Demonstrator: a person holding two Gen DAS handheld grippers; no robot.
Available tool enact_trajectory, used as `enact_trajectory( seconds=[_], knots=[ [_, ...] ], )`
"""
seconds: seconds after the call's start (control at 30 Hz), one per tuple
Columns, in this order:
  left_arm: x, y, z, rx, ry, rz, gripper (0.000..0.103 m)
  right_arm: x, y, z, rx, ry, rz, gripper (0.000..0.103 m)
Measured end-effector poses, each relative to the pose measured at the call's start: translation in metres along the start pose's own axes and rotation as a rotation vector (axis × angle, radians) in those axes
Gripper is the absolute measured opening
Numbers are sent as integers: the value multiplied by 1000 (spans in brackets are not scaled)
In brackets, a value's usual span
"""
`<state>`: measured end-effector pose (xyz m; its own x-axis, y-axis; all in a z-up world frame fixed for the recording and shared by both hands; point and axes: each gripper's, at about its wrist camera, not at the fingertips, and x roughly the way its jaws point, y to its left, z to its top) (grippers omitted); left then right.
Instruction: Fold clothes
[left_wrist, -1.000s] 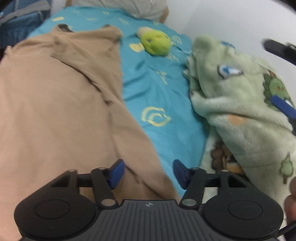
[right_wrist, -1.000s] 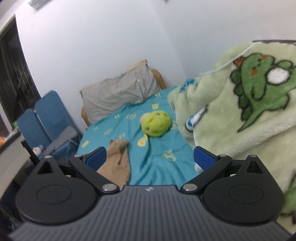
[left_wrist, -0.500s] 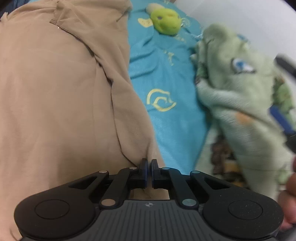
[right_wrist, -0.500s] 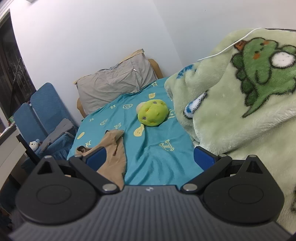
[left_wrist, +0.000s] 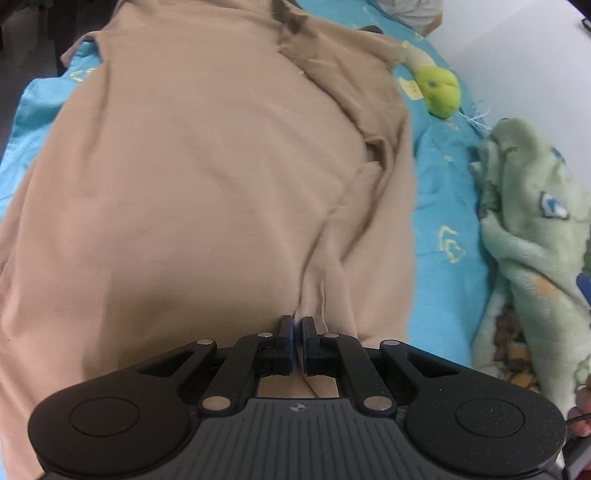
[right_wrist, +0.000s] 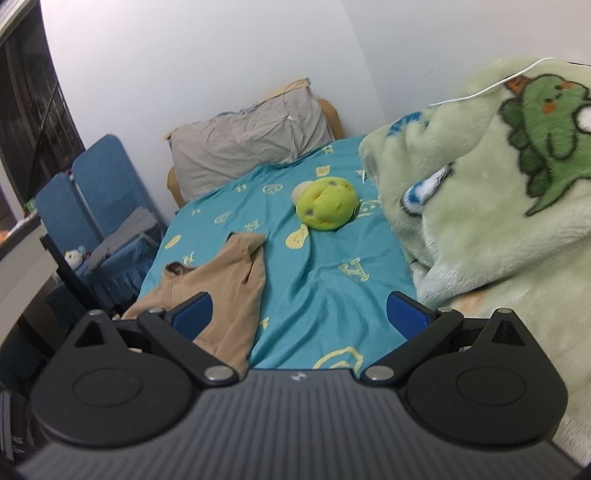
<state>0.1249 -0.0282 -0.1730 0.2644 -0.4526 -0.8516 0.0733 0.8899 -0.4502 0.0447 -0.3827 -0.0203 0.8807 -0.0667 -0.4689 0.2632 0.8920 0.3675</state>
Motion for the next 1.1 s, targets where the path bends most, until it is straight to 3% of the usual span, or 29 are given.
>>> enact_trajectory(
  seconds=[0.07,0.23,0.33,0.47,0.57,0.83,0.93,0.97,1.03,1.1],
  knots=[
    [-3,-2,-3,17,-12,-3,15,1,3,-2,-8,11,2,103],
    [-27,-35,-21,182,-100,51,51,1,7,-3,-15,13,9,103],
    [-41,-55,-39,255,-146,31,59,-1,6,-1,-7,8,10,103],
    [-36,-79,-59,297,-137,-36,61,-4,-1,2,21,-7,13,103],
    [-27,-96,-75,378,-134,-16,64,-7,-5,4,39,-16,14,103],
    [-4,-110,-105,530,-127,47,64,-3,-2,2,31,-7,3,103],
    [5,-112,-109,570,-145,60,59,-2,3,0,12,-5,-3,103],
    [7,-113,-111,591,-155,77,56,-1,4,-1,7,-3,-4,103],
    [10,-114,-110,603,-172,107,30,0,8,-4,-4,4,-5,103],
    [10,-113,-109,596,-188,121,16,2,11,-6,-18,11,-7,103]
  ],
)
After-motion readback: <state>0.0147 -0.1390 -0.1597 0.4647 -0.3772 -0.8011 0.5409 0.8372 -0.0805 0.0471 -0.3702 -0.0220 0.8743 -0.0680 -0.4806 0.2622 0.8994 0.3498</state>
